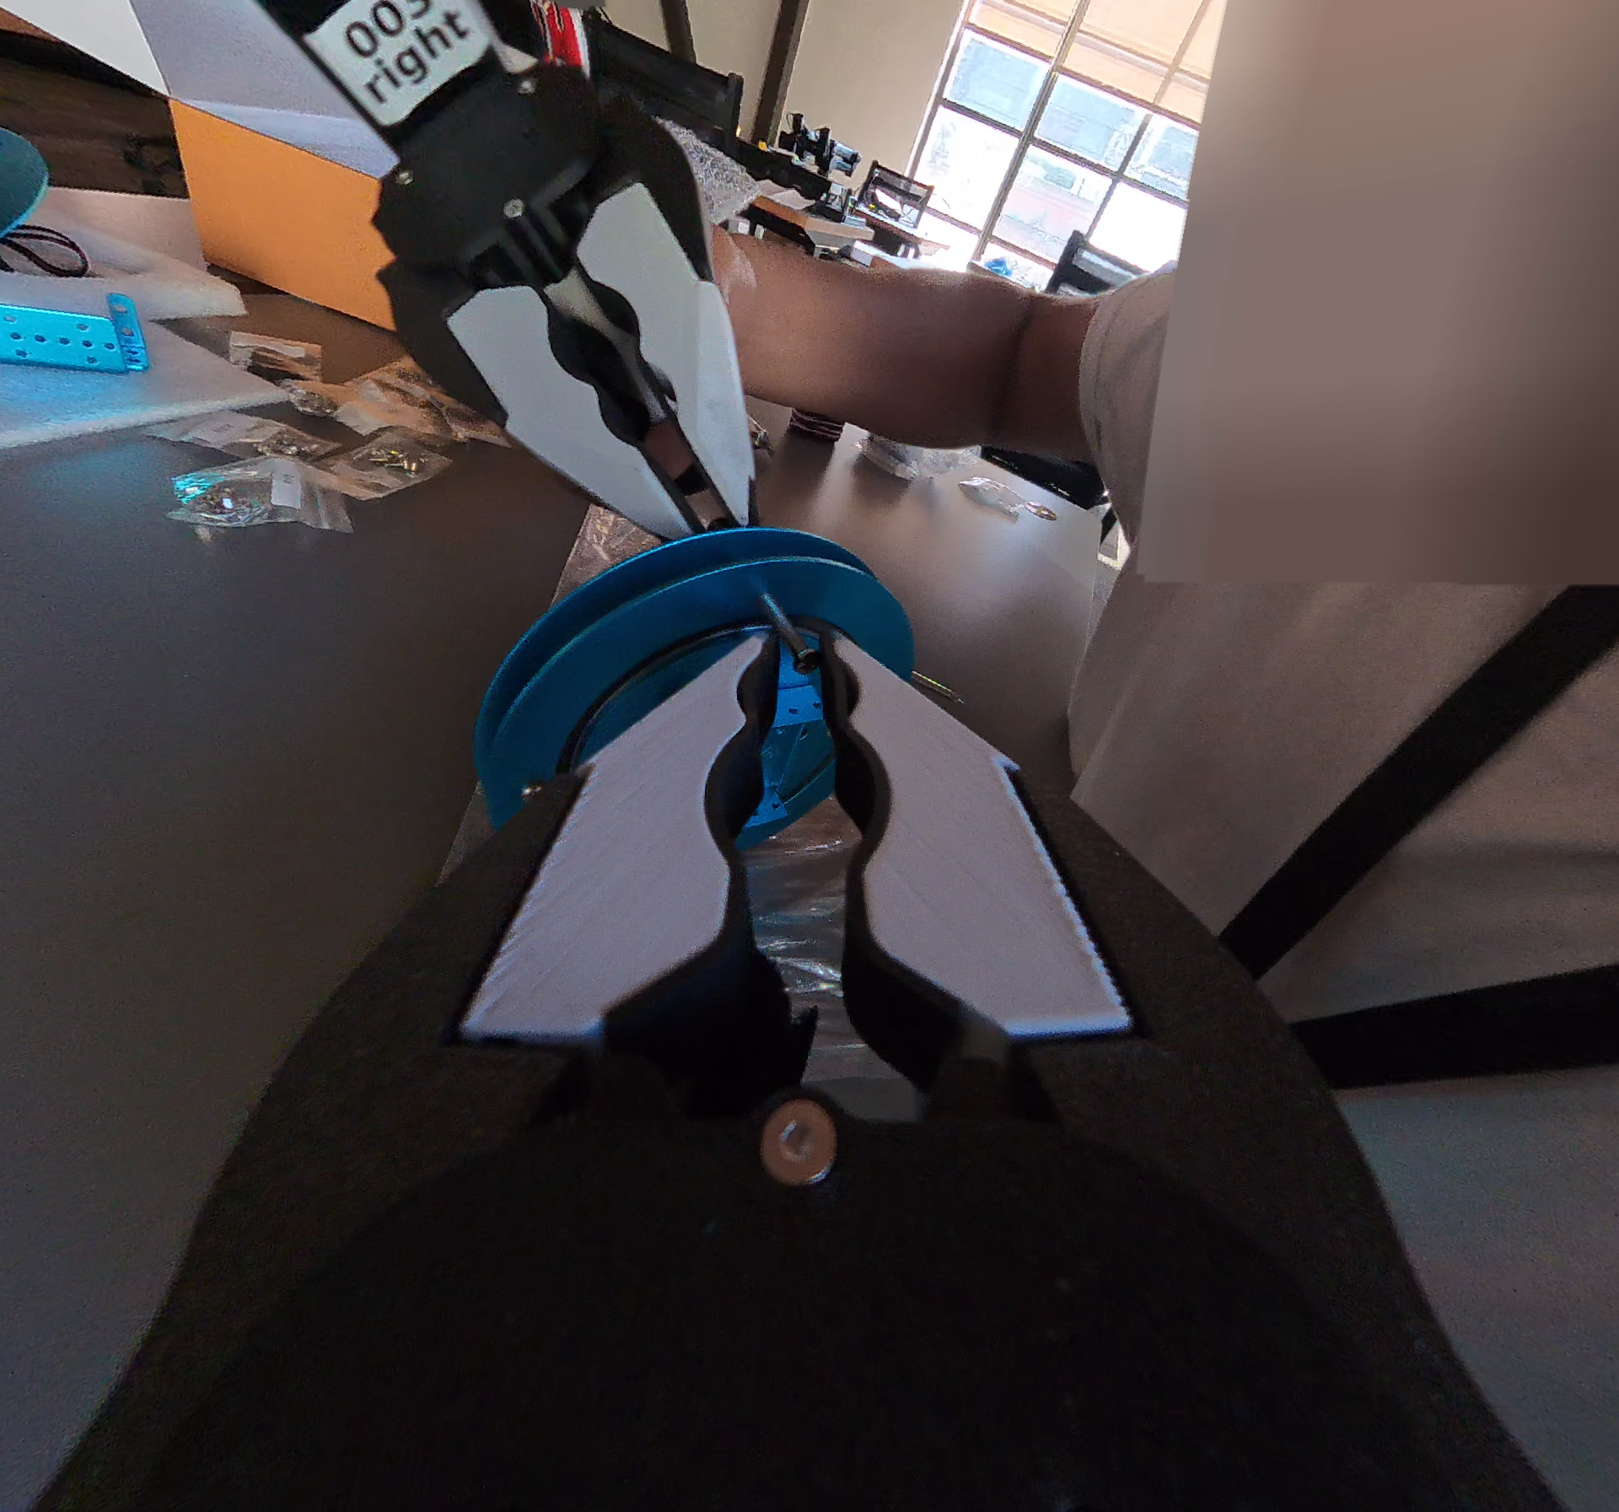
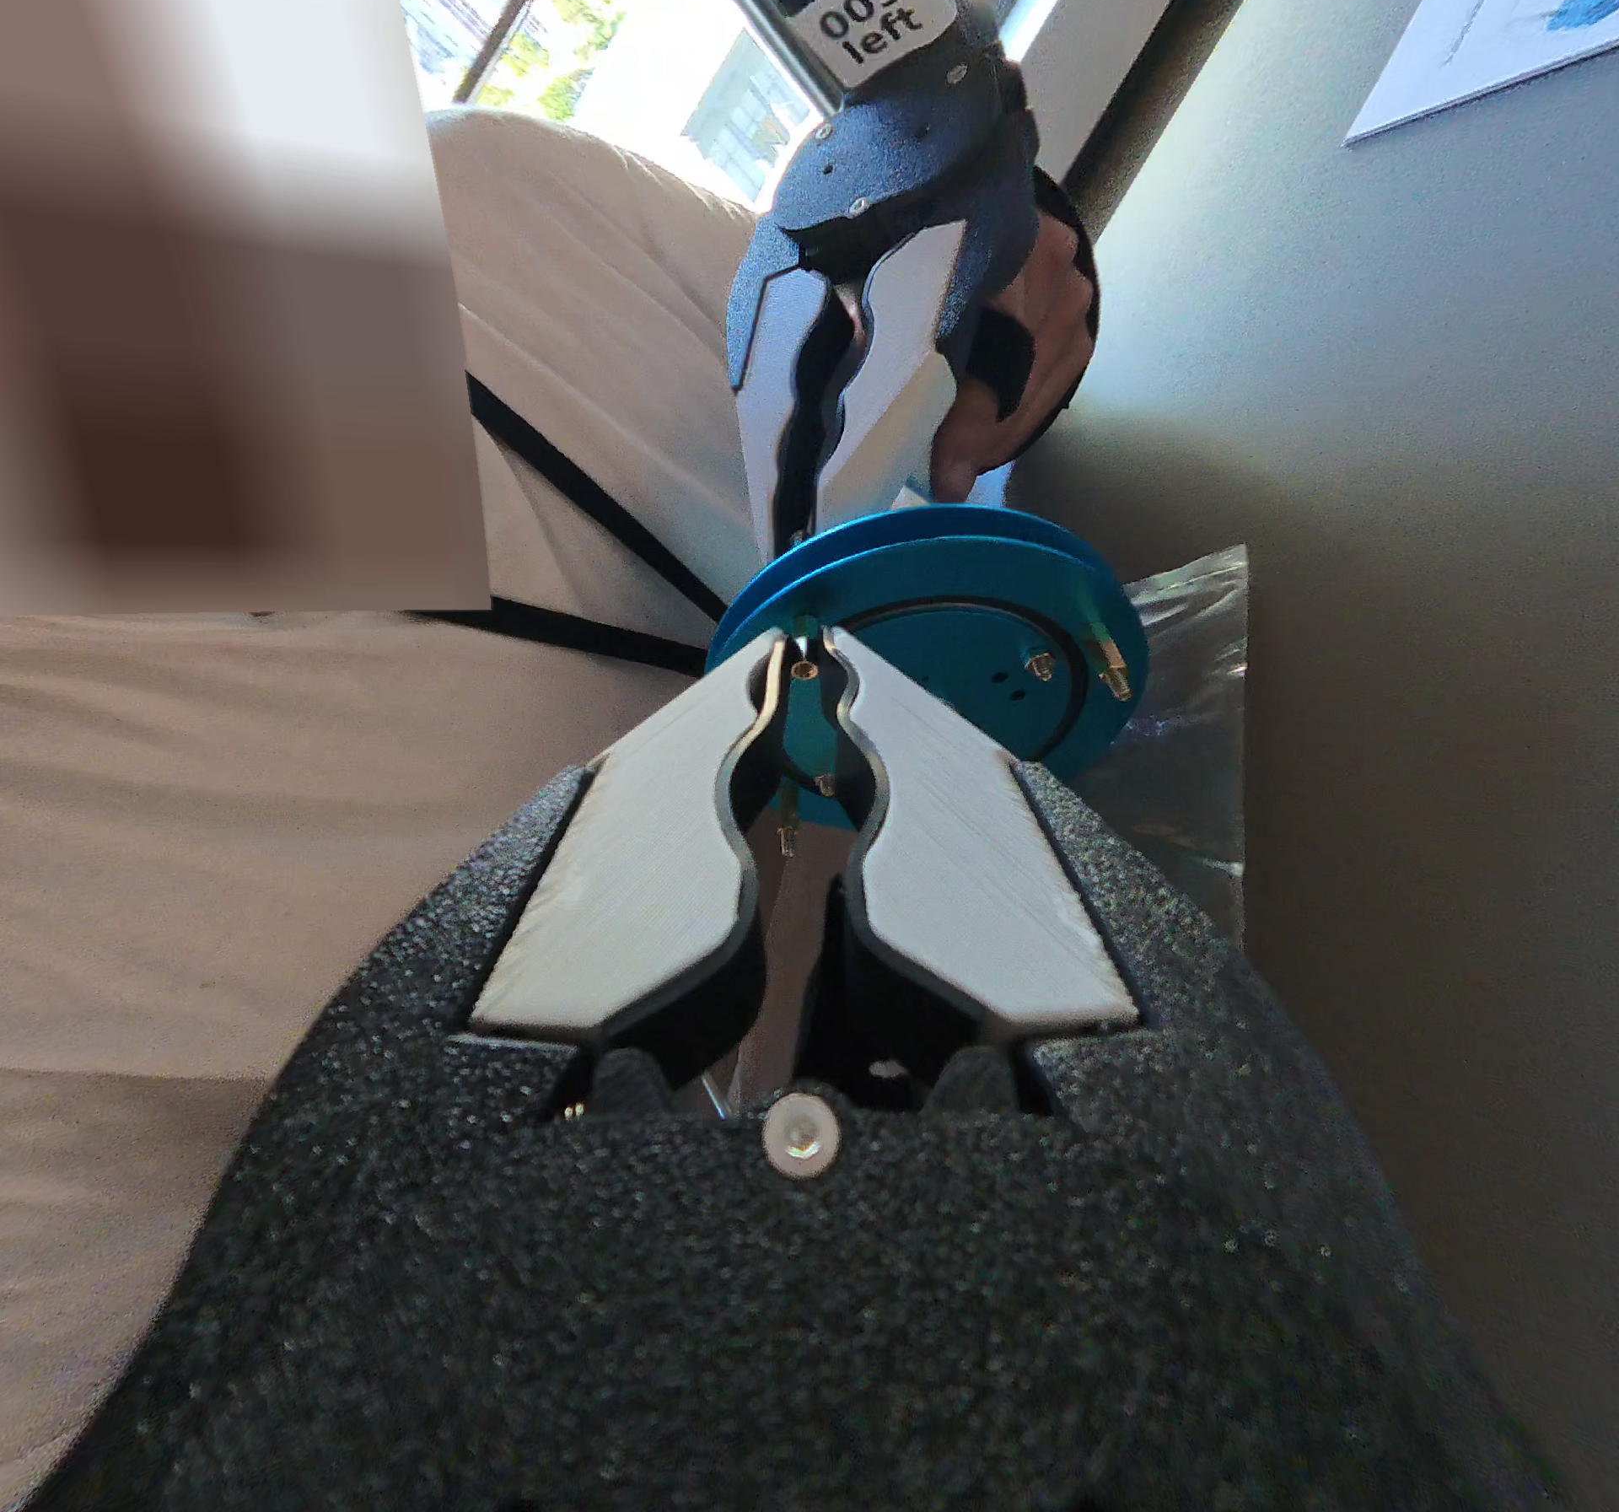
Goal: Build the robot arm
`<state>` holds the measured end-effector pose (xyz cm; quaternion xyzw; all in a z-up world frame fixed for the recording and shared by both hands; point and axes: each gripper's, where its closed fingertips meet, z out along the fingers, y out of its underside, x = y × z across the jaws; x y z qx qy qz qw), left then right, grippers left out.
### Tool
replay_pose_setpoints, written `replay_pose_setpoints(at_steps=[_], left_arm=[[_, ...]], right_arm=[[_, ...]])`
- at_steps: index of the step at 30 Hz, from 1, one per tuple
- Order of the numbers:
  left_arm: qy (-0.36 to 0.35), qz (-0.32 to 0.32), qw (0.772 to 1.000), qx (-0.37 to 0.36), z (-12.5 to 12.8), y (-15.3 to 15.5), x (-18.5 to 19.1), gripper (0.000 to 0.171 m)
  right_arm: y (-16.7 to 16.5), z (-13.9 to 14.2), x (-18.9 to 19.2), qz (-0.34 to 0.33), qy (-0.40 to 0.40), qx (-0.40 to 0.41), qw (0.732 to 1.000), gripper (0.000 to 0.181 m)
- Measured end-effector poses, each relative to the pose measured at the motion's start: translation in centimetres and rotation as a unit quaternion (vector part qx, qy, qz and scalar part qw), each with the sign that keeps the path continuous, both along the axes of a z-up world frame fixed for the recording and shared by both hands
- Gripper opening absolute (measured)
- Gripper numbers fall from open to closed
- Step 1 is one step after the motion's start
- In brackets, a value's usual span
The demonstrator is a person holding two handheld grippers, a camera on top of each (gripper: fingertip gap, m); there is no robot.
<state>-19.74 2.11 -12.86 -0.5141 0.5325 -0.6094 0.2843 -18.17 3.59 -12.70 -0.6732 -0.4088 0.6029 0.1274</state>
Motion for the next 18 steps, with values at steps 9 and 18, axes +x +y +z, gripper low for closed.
replay_pose_setpoints(at_steps=[9, 18], left_arm=[[-0.008, -0.009, 0.998, -0.057, 0.18, 0.51, 0.05, 0.003], [0.008, -0.059, 0.988, -0.141, 0.26, 0.74, 0.24, 0.003]], right_arm=[[-0.91, -0.07, -0.01, -0.067, -0.052, 0.302, 0.950, 0.006], [-0.50, -0.03, 0.05, -0.102, -0.178, 0.632, 0.747, 0.005]])
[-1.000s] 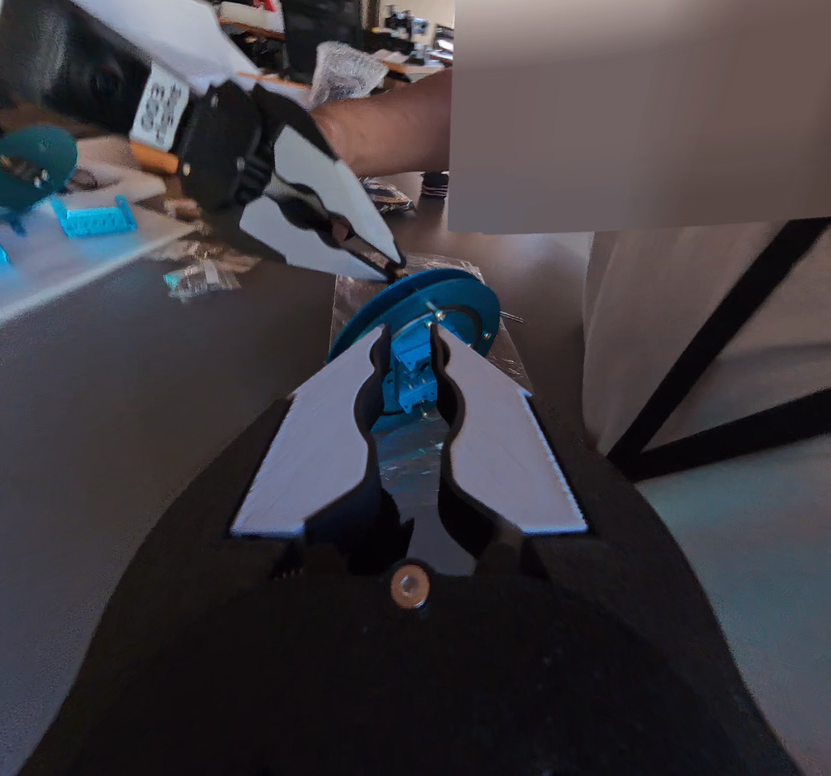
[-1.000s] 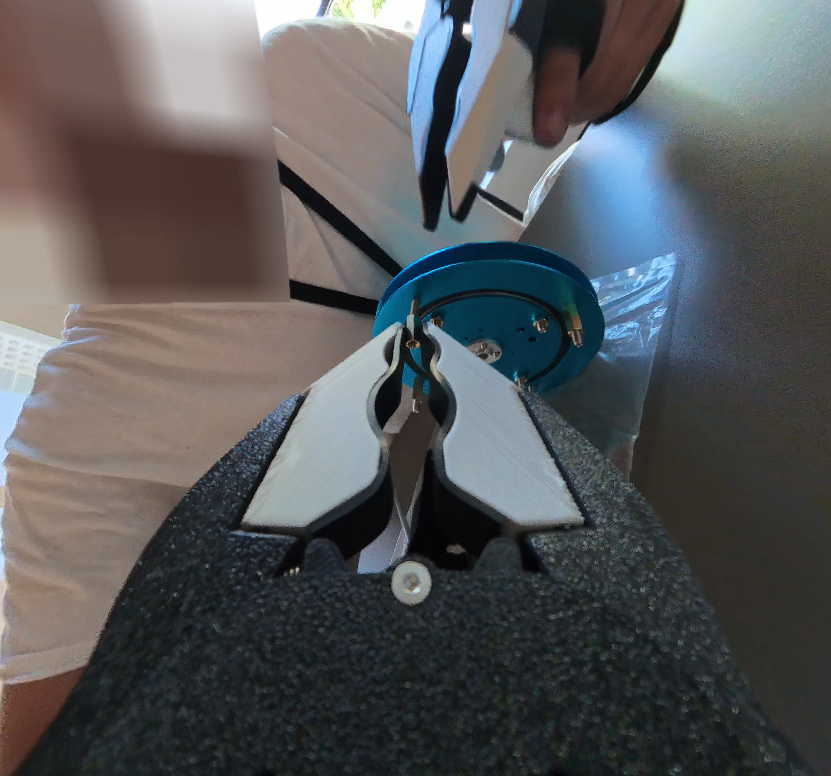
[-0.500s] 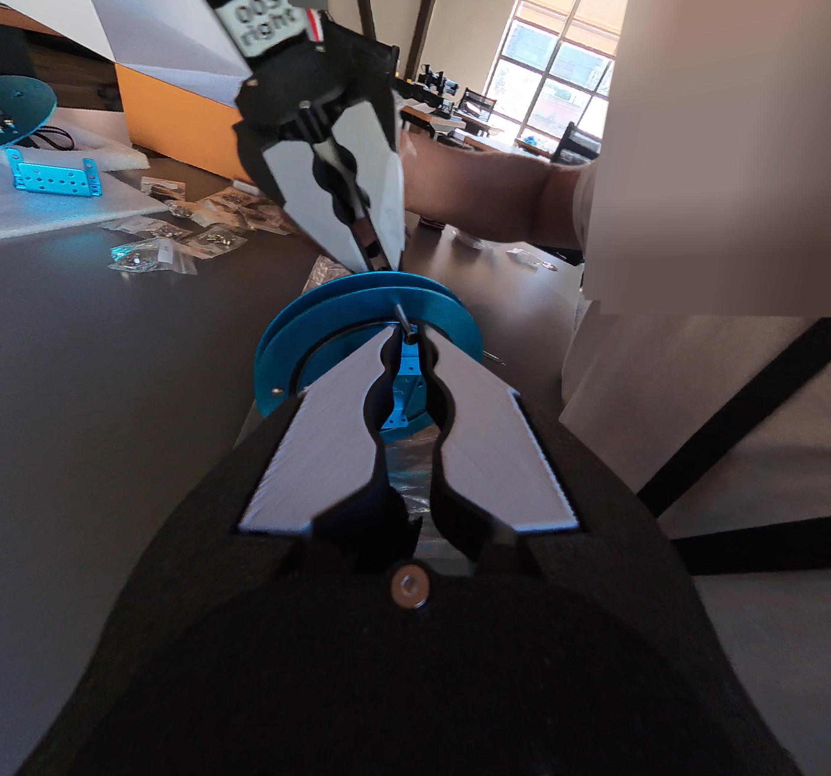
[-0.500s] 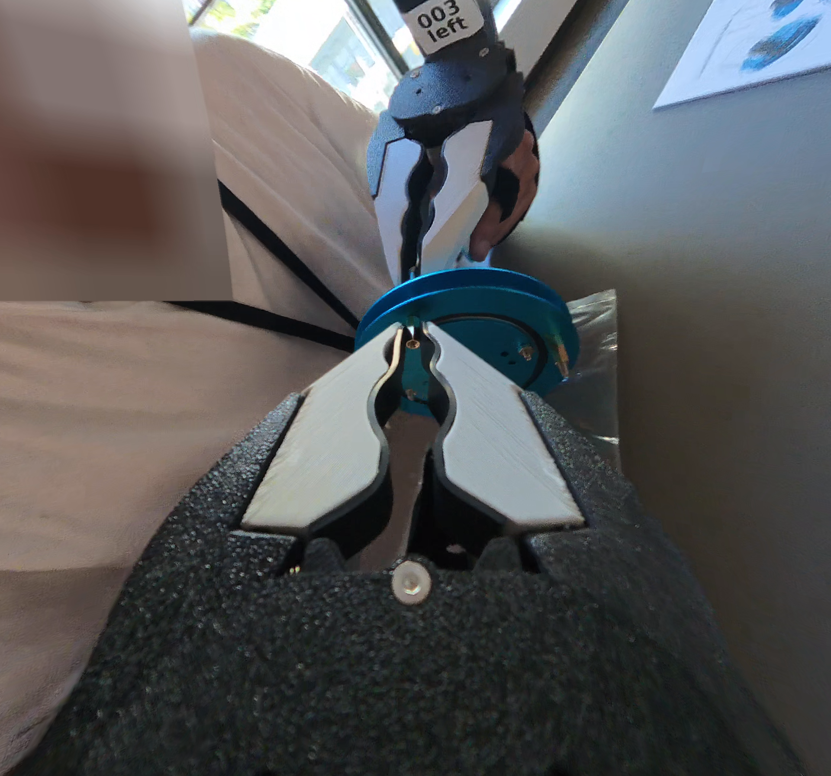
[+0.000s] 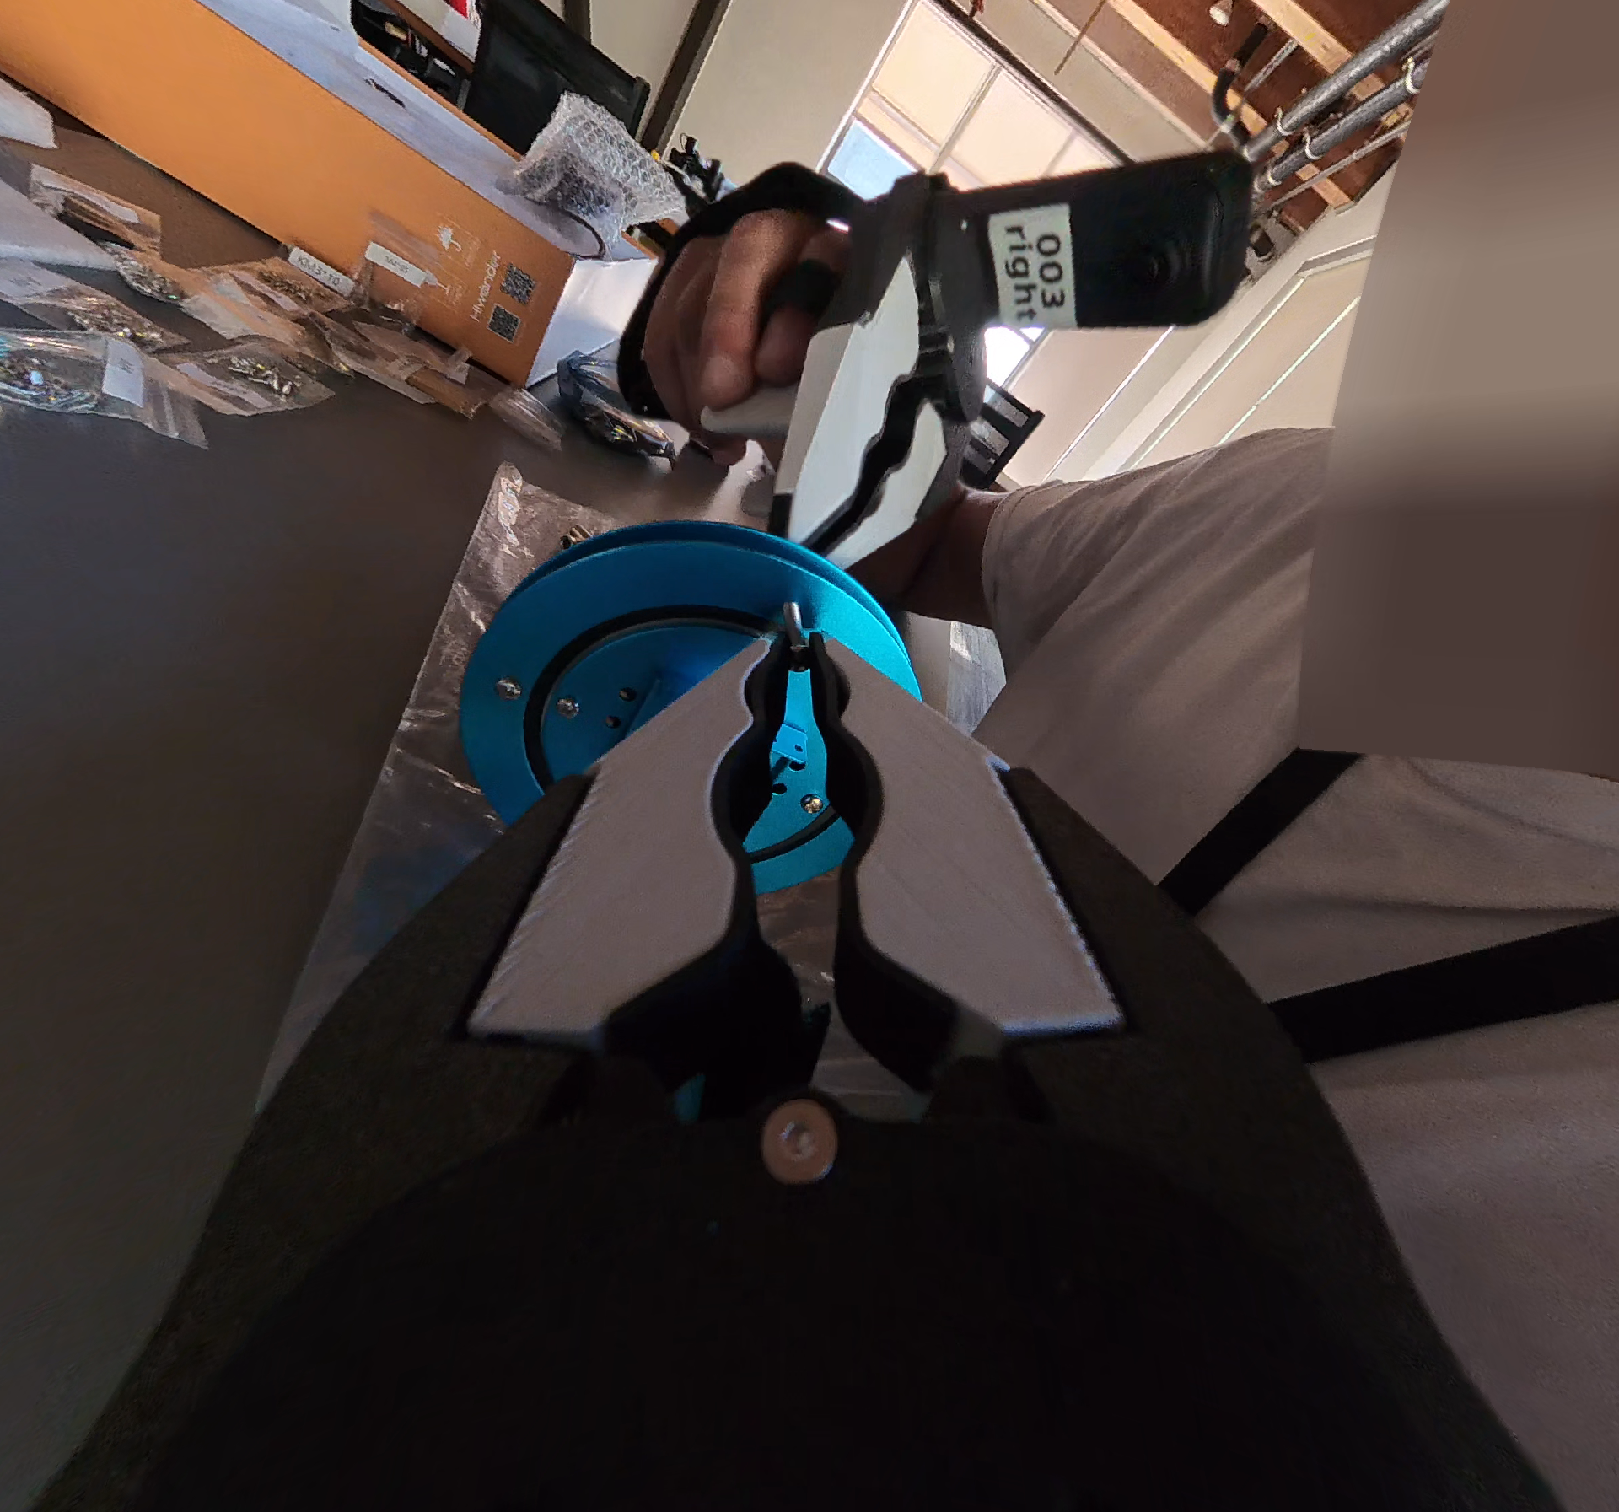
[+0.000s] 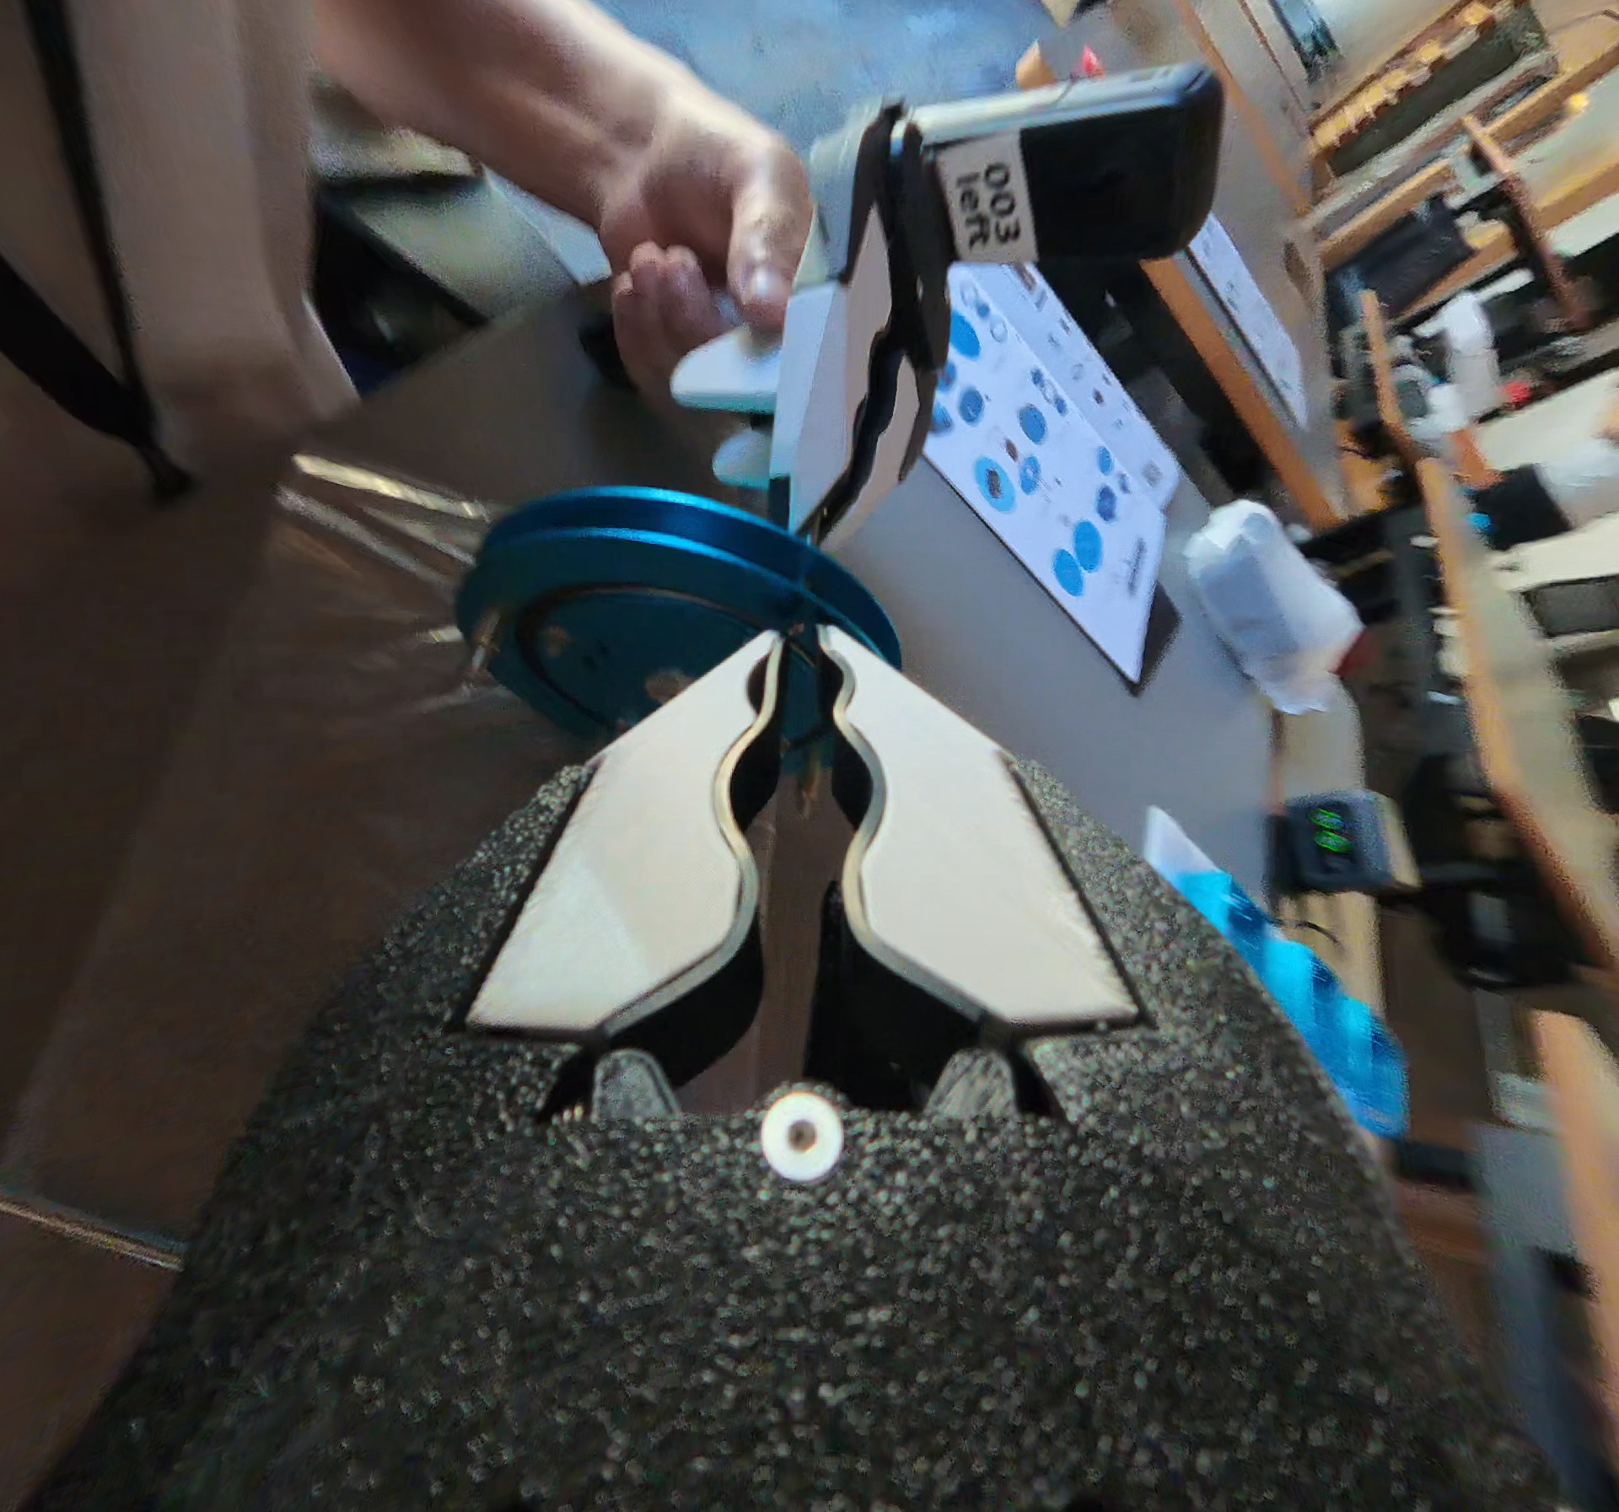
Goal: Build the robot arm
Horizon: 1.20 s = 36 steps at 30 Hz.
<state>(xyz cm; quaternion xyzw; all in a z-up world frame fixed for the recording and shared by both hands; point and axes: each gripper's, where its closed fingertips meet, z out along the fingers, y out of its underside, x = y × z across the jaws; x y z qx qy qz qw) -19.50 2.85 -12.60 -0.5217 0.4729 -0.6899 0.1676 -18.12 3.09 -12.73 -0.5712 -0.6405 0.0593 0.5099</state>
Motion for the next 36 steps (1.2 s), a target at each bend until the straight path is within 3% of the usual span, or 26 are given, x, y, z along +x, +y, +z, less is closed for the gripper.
replay_pose_setpoints(at_steps=[3, 6, 9, 12, 14, 16, 30, 36], left_arm=[[0.003, -0.006, 1.000, -0.002, 0.0, 0.0, 0.0, 0.003], [0.004, -0.011, 1.000, -0.010, -0.1, 0.0, 0.0, 0.003], [0.006, -0.011, 1.000, -0.010, -0.1, 0.1, 0.0, 0.003], [0.008, -0.013, 1.000, 0.002, 0.0, 0.0, 0.0, 0.003], [0.009, -0.016, 1.000, 0.005, 0.0, -0.2, 0.0, 0.003], [0.010, -0.019, 1.000, 0.006, 0.0, -0.3, 0.1, 0.003], [0.045, -0.038, 0.996, 0.068, -0.2, -1.3, 0.7, 0.004], [0.038, 0.006, 0.994, 0.103, -0.2, -0.6, 0.8, 0.005]], right_arm=[[0.7, 0.0, 0.5, -0.043, -0.033, 0.065, 0.996, 0.014], [0.2, -0.9, 1.0, -0.046, -0.053, 0.049, 0.996, 0.020], [-0.1, -1.5, 1.9, -0.047, -0.029, -0.037, 0.998, 0.017], [-0.3, -0.9, 1.7, -0.049, 0.051, -0.143, 0.987, 0.025], [-0.6, 0.1, 0.9, -0.030, 0.118, -0.180, 0.976, 0.016], [-0.8, -0.3, 0.4, -0.021, 0.125, -0.201, 0.971, 0.016], [-0.9, -0.4, 0.2, -0.038, 0.099, -0.189, 0.976, 0.006], [-0.6, -0.5, 0.3, -0.052, 0.092, -0.214, 0.971, 0.003]])
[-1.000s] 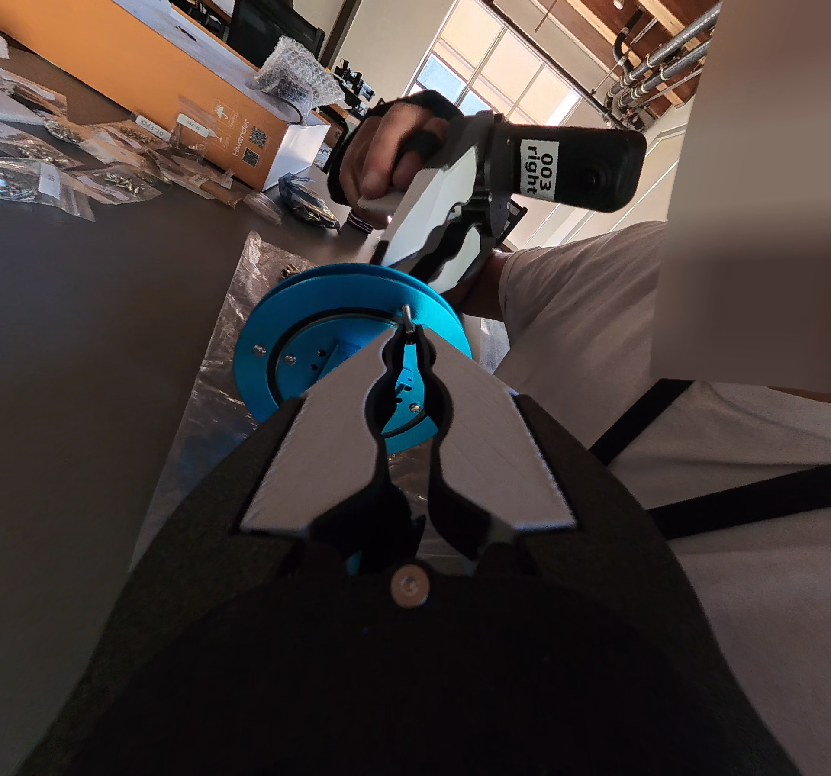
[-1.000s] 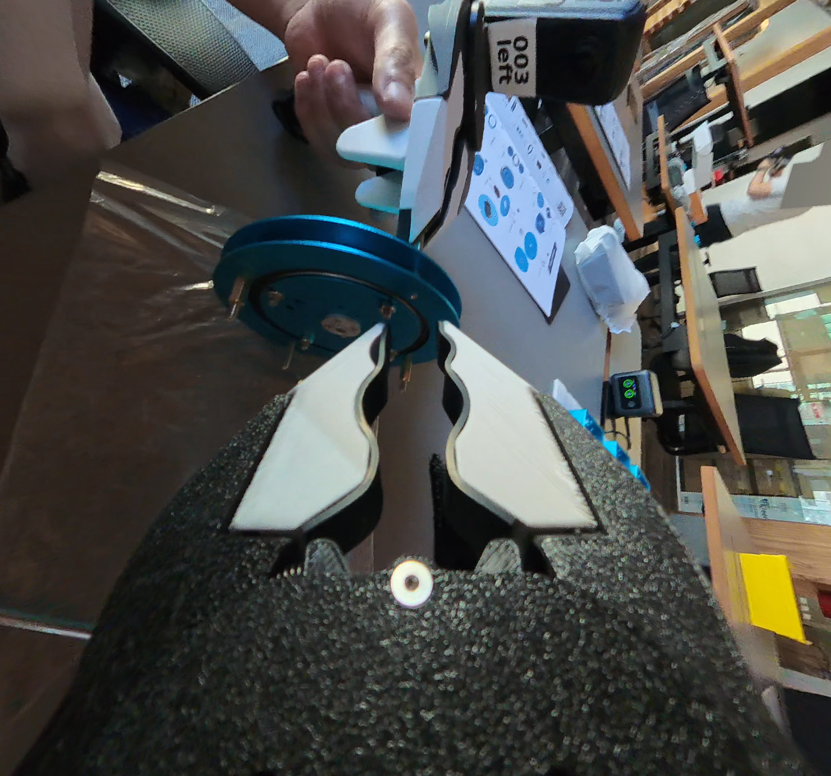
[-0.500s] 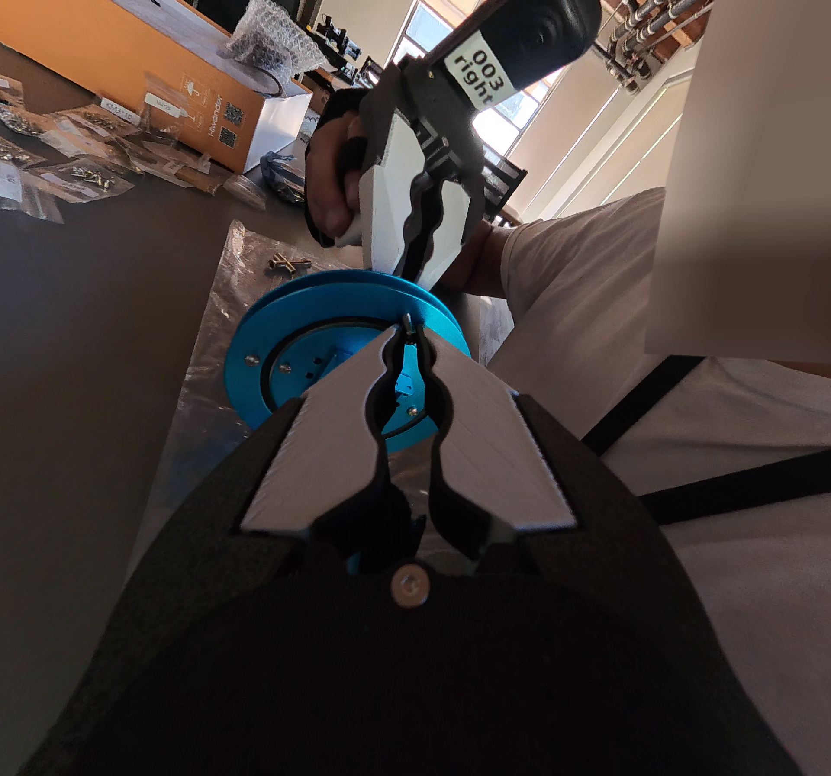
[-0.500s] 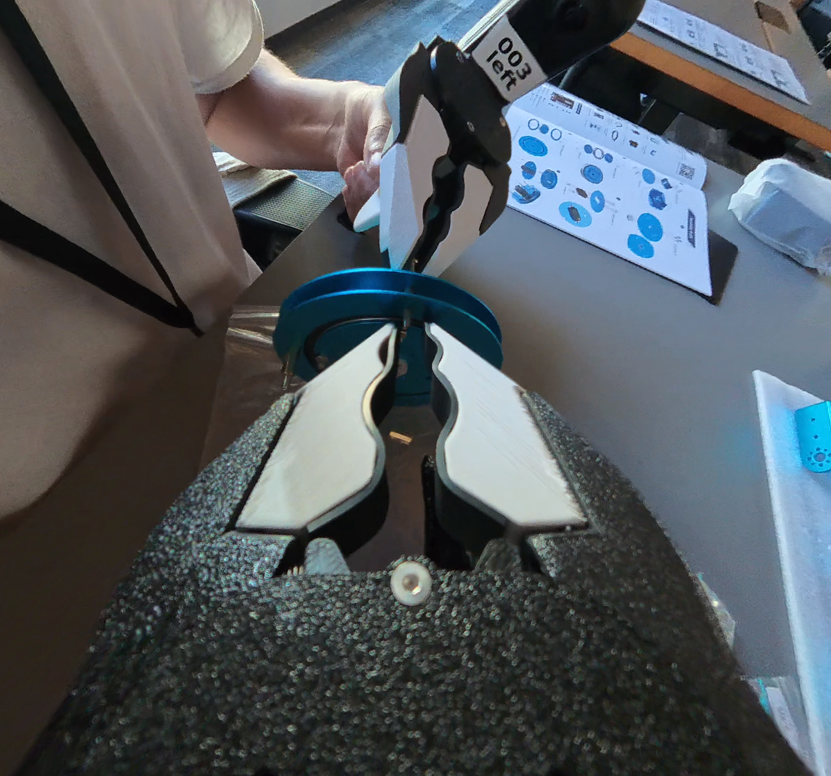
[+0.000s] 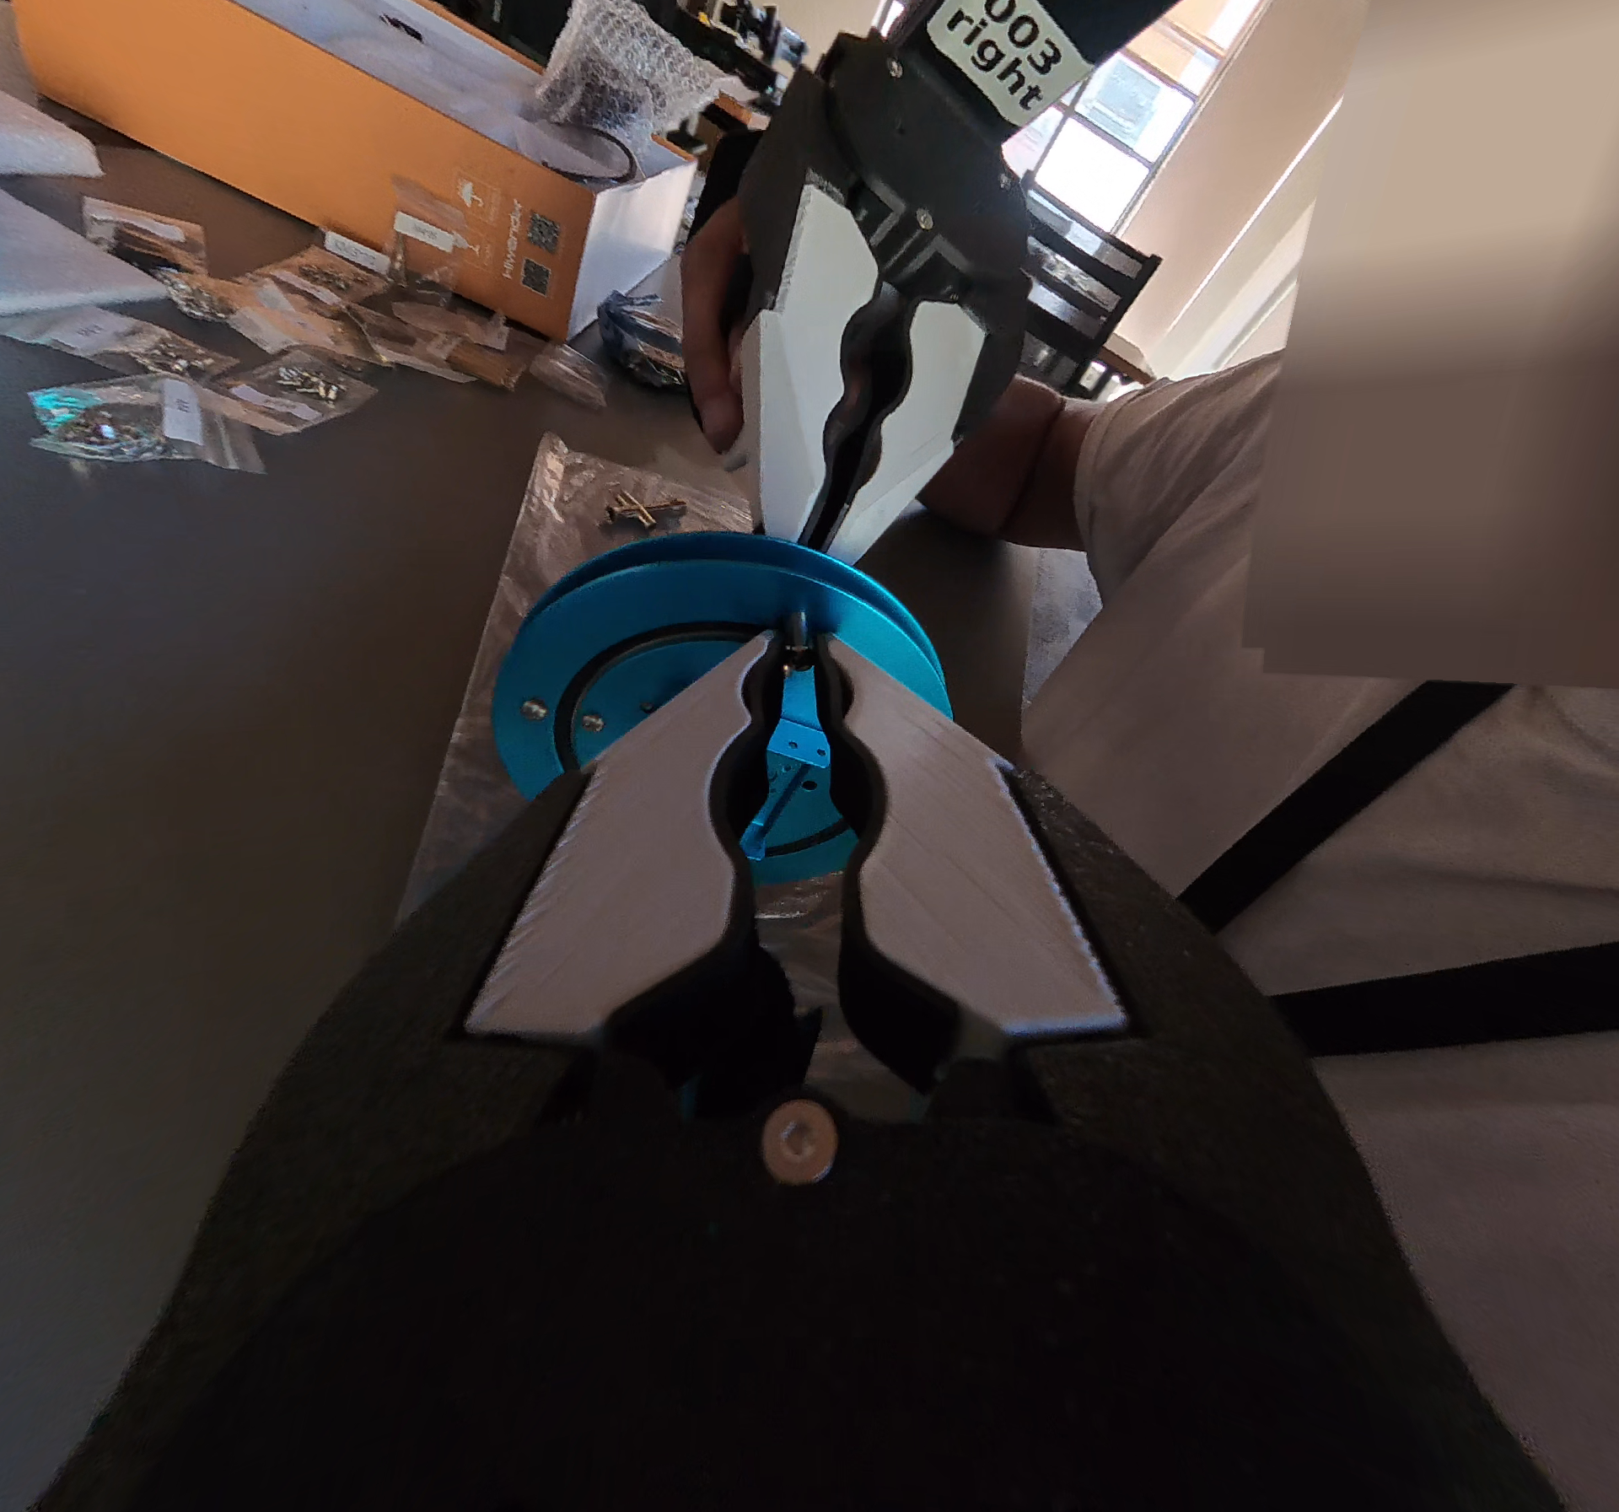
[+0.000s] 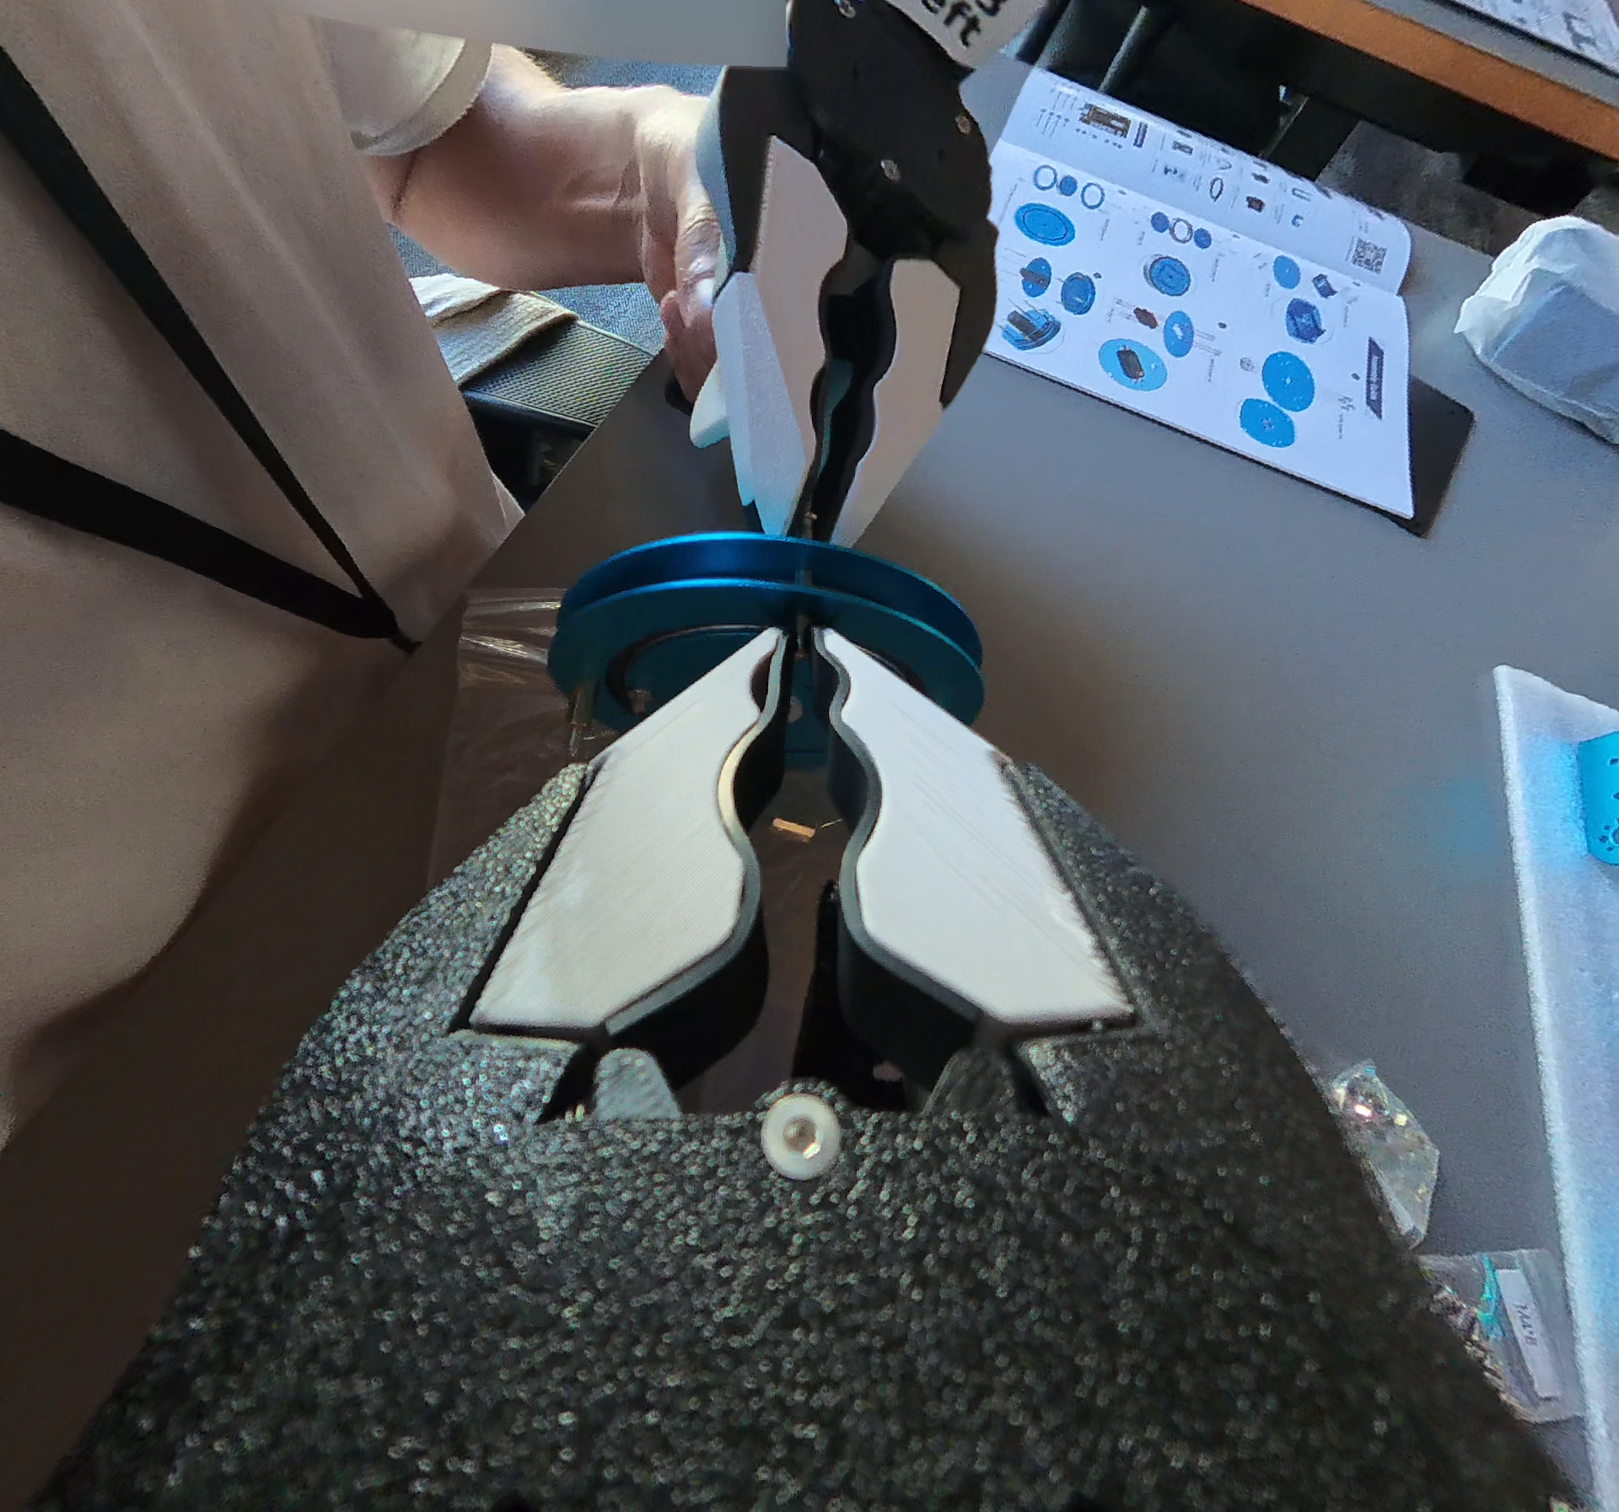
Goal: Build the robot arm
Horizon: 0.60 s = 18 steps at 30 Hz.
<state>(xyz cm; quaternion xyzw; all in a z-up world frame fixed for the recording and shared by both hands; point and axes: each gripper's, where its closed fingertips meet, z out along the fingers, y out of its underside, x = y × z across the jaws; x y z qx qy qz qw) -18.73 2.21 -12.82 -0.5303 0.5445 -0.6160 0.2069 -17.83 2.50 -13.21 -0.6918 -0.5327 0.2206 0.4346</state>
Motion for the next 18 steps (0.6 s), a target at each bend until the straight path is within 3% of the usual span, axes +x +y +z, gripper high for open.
replay_pose_setpoints(at_steps=[18], left_arm=[[-0.031, 0.014, 0.998, 0.061, 0.22, 0.10, -0.37, 0.007]], right_arm=[[0.15, 0.00, -0.13, -0.004, 0.014, -0.019, 1.000, 0.003]])
